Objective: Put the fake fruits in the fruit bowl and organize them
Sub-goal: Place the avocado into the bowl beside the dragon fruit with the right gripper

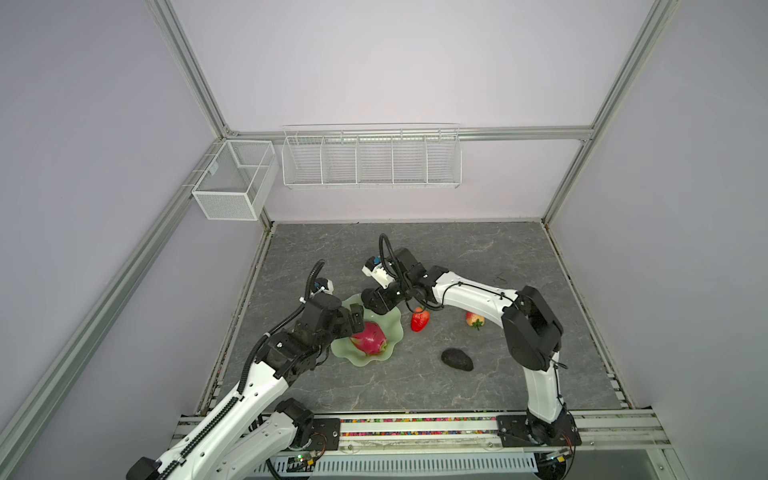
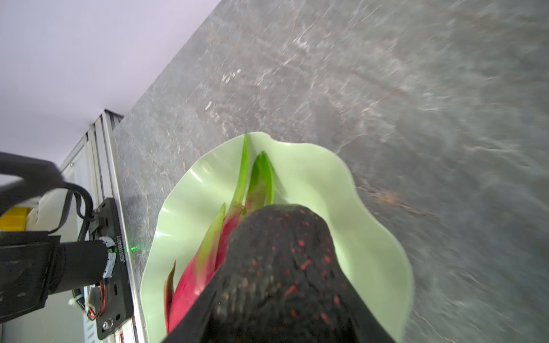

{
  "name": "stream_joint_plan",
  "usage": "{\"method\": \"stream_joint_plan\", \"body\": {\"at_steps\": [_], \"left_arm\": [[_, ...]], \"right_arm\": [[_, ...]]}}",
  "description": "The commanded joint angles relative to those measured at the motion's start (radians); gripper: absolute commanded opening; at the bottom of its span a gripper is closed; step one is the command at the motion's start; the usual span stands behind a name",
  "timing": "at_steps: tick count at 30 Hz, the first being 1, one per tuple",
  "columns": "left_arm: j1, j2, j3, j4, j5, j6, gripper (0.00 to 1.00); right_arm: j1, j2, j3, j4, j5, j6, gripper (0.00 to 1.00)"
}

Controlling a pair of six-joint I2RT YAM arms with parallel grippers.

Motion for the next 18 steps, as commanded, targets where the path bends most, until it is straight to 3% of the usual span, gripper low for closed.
{"method": "stream_joint_plan", "body": {"at_steps": [1, 18], "left_arm": [[0.006, -0.008, -0.016, -0.039, -0.023, -0.022, 0.99], [0.006, -0.014, -0.049, 0.002, 0.0, -0.023, 1.0]], "right_arm": [[0.012, 0.03, 0.032, -0.03, -0.011, -0.031, 0.43], [0.035, 0.113, 0.105, -0.113, 0.051, -0.085, 0.54]]}}
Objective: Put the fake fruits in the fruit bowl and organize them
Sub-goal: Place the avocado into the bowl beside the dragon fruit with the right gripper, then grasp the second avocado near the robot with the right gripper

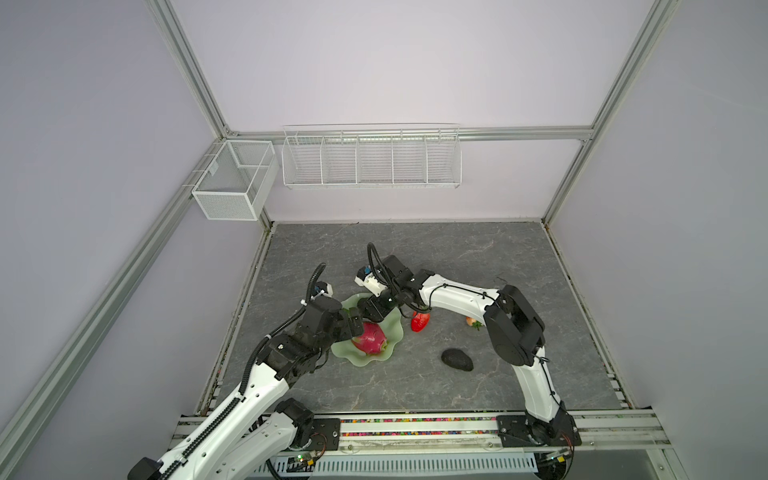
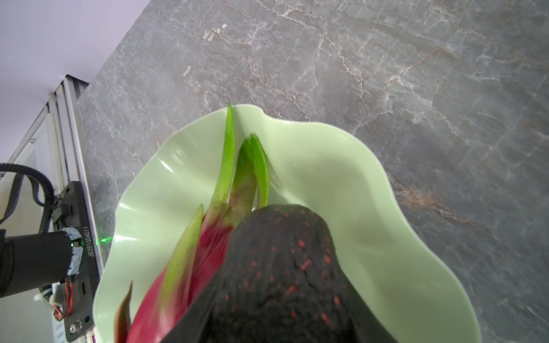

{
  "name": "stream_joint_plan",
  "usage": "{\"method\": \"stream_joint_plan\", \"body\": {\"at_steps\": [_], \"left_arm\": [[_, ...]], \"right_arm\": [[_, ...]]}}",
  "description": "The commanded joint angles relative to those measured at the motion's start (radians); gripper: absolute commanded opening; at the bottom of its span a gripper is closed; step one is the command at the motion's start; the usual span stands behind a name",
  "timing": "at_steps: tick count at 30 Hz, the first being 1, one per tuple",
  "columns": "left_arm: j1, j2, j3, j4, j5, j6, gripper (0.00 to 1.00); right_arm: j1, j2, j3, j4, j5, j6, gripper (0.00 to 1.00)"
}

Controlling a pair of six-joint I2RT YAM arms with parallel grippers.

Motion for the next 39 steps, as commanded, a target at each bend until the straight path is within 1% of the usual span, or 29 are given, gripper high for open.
{"method": "stream_joint_plan", "body": {"at_steps": [1, 6, 9, 12, 15, 17, 20, 22, 26, 28, 30, 32, 34, 37, 39], "left_arm": [[0.004, -0.013, -0.018, 0.001, -0.004, -0.016, 0.99], [0.004, -0.015, -0.021, 0.005, 0.0, -0.014, 0.99], [0.004, -0.014, -0.024, 0.014, 0.007, -0.014, 0.99], [0.004, -0.015, -0.026, 0.023, 0.016, -0.014, 1.0], [0.004, -0.014, -0.034, 0.056, 0.061, 0.007, 0.99], [0.004, -0.013, -0.048, 0.1, 0.124, 0.036, 0.99], [0.004, -0.015, -0.072, 0.184, 0.229, 0.069, 0.99], [0.002, -0.014, -0.083, 0.23, 0.304, 0.084, 1.0], [-0.024, 0.014, -0.095, 0.314, 0.436, 0.126, 1.0], [-0.069, 0.045, -0.087, 0.345, 0.449, 0.154, 1.0], [-0.117, 0.089, -0.067, 0.366, 0.459, 0.18, 0.99], [-0.146, 0.141, -0.046, 0.388, 0.477, 0.188, 0.99], [-0.165, 0.176, -0.032, 0.399, 0.473, 0.189, 1.0], [-0.177, 0.19, -0.034, 0.417, 0.468, 0.179, 1.0], [-0.18, 0.183, -0.047, 0.427, 0.466, 0.174, 1.0]], "right_arm": [[0.01, 0.024, 0.027, -0.033, 0.012, -0.039, 0.56], [0.009, 0.023, 0.034, -0.036, 0.023, -0.044, 0.6], [0.011, 0.017, 0.041, -0.041, 0.03, -0.048, 0.65], [0.011, -0.014, 0.029, -0.034, 0.05, -0.047, 0.73], [0.009, -0.102, -0.044, 0.01, 0.109, -0.034, 0.85], [0.0, -0.193, -0.119, 0.043, 0.153, -0.011, 0.92], [-0.019, -0.338, -0.251, 0.052, 0.235, 0.038, 0.99], [-0.034, -0.43, -0.324, -0.007, 0.315, 0.086, 0.99], [-0.047, -0.594, -0.447, -0.255, 0.508, 0.203, 0.98], [-0.045, -0.654, -0.505, -0.363, 0.561, 0.245, 0.98], [-0.044, -0.712, -0.58, -0.415, 0.574, 0.283, 0.98], [-0.038, -0.778, -0.665, -0.413, 0.552, 0.299, 0.97], [-0.037, -0.815, -0.718, -0.42, 0.53, 0.309, 0.96], [-0.032, -0.83, -0.745, -0.475, 0.536, 0.337, 0.96], [-0.029, -0.83, -0.764, -0.477, 0.533, 0.344, 0.96]]}}
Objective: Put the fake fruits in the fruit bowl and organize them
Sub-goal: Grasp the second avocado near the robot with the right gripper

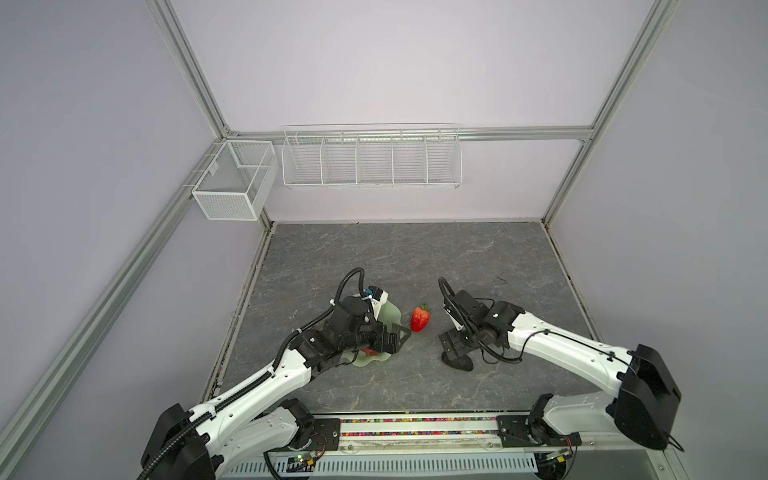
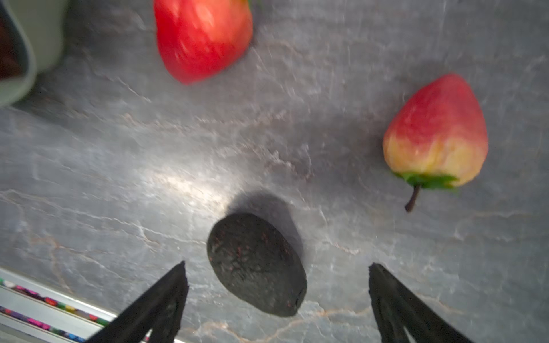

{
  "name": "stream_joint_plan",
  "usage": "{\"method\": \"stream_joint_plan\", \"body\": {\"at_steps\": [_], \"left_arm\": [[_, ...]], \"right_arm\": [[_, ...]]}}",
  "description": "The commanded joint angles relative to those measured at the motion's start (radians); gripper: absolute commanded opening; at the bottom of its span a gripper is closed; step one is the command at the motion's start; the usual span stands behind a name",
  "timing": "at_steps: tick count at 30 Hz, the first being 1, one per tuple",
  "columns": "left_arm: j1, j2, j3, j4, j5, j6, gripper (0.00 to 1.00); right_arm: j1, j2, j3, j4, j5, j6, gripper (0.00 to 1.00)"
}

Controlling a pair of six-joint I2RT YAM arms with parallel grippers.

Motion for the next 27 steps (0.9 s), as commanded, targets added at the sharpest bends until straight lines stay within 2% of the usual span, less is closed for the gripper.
{"method": "stream_joint_plan", "body": {"at_steps": [1, 4, 7, 9, 12, 16, 20, 24, 27], "left_arm": [[-0.009, -0.011, 0.011, 0.051, 0.007, 0.01, 1.0], [-0.009, -0.019, 0.007, 0.026, -0.014, 0.012, 1.0], [-0.008, -0.035, 0.007, 0.003, -0.029, 0.015, 1.0], [-0.009, -0.045, 0.004, -0.003, -0.044, 0.019, 1.0], [-0.008, -0.049, 0.006, -0.009, -0.058, 0.022, 1.0], [-0.008, -0.043, 0.006, -0.007, -0.07, 0.019, 0.99], [-0.008, -0.047, 0.009, -0.008, -0.103, 0.017, 0.99], [-0.009, -0.077, 0.021, -0.046, -0.211, 0.014, 0.99], [0.0, -0.102, 0.035, -0.103, -0.329, 0.004, 0.99]], "right_arm": [[0.01, -0.018, -0.031, -0.034, 0.0, 0.044, 0.95], [0.018, 0.038, -0.032, -0.011, -0.052, 0.04, 0.96], [0.043, 0.093, -0.033, 0.011, -0.05, 0.043, 1.0], [0.053, 0.124, -0.032, 0.026, -0.052, 0.041, 0.98], [0.059, 0.166, -0.032, 0.043, -0.053, 0.039, 0.91], [0.06, 0.203, -0.028, 0.047, -0.051, 0.037, 0.68], [0.062, 0.204, -0.015, 0.038, -0.038, 0.028, 0.55], [0.063, 0.152, 0.037, 0.048, -0.02, -0.003, 0.5], [0.064, 0.129, 0.116, 0.087, -0.066, -0.043, 0.49]]}}
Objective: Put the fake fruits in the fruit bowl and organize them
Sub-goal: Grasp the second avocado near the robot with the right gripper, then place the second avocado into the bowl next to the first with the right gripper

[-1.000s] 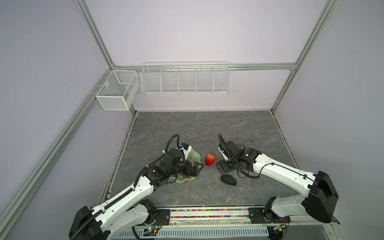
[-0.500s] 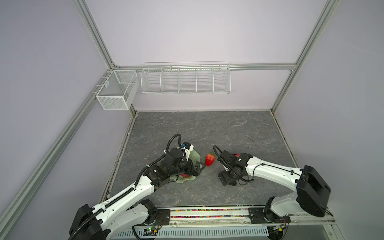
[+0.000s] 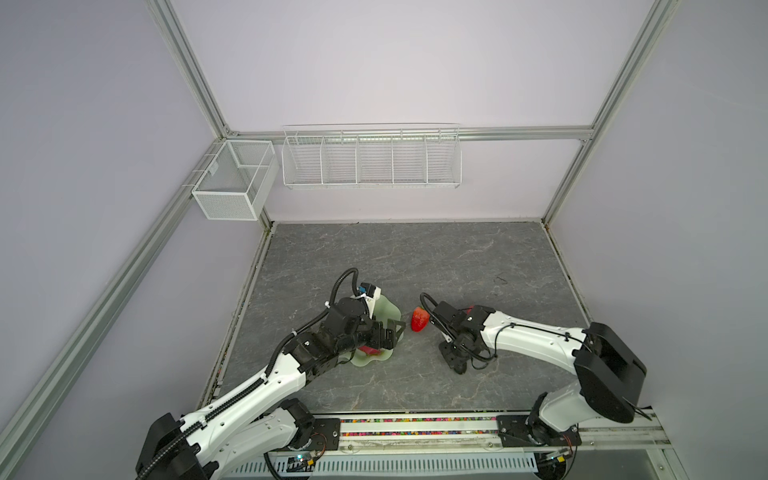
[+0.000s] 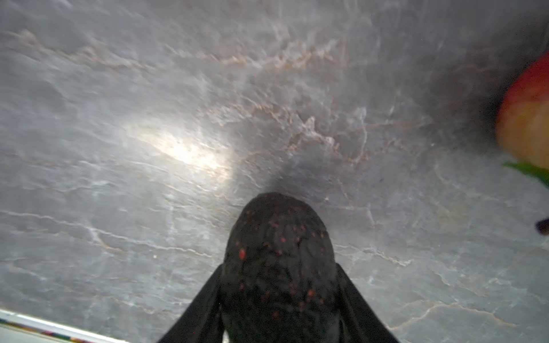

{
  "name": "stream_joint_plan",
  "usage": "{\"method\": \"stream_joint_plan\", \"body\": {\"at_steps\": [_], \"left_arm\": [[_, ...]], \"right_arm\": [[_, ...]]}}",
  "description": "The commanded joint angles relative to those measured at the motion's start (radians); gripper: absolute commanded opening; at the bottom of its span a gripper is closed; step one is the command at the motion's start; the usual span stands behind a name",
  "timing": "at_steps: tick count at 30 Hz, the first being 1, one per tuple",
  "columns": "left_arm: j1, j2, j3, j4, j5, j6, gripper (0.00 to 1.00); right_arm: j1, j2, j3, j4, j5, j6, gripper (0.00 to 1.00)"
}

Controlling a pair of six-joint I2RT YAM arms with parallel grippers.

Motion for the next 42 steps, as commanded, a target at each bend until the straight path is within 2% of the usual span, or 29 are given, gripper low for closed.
{"method": "stream_joint_plan", "body": {"at_steps": [1, 3, 7, 13, 22, 32, 39, 42], "left_arm": [[0.016, -0.035, 0.038, -0.089, -0.172, -0.011, 0.99], [0.048, -0.048, 0.037, -0.122, -0.216, -0.032, 0.99], [0.123, -0.078, 0.014, -0.142, -0.231, -0.068, 0.99], [0.131, -0.119, 0.018, -0.199, -0.29, -0.095, 0.99], [0.134, -0.212, -0.025, -0.206, -0.308, -0.102, 0.99], [0.136, -0.204, -0.032, -0.186, -0.283, -0.095, 0.99], [0.136, -0.215, -0.034, -0.189, -0.282, -0.093, 0.99], [0.136, -0.217, -0.035, -0.186, -0.276, -0.09, 0.99]], "right_arm": [[0.008, -0.048, 0.11, 0.063, -0.041, -0.053, 0.48], [0.013, -0.036, 0.168, 0.126, -0.075, -0.076, 0.48], [0.017, 0.053, 0.302, 0.244, -0.16, -0.106, 0.48], [0.045, 0.267, 0.491, 0.276, -0.194, -0.124, 0.48], [0.051, 0.392, 0.503, 0.414, -0.179, -0.079, 0.48], [0.052, 0.469, 0.535, 0.396, -0.174, -0.082, 0.52], [0.052, 0.478, 0.544, 0.382, -0.164, -0.092, 0.63], [0.052, 0.457, 0.538, 0.381, -0.14, -0.099, 0.78]]}}
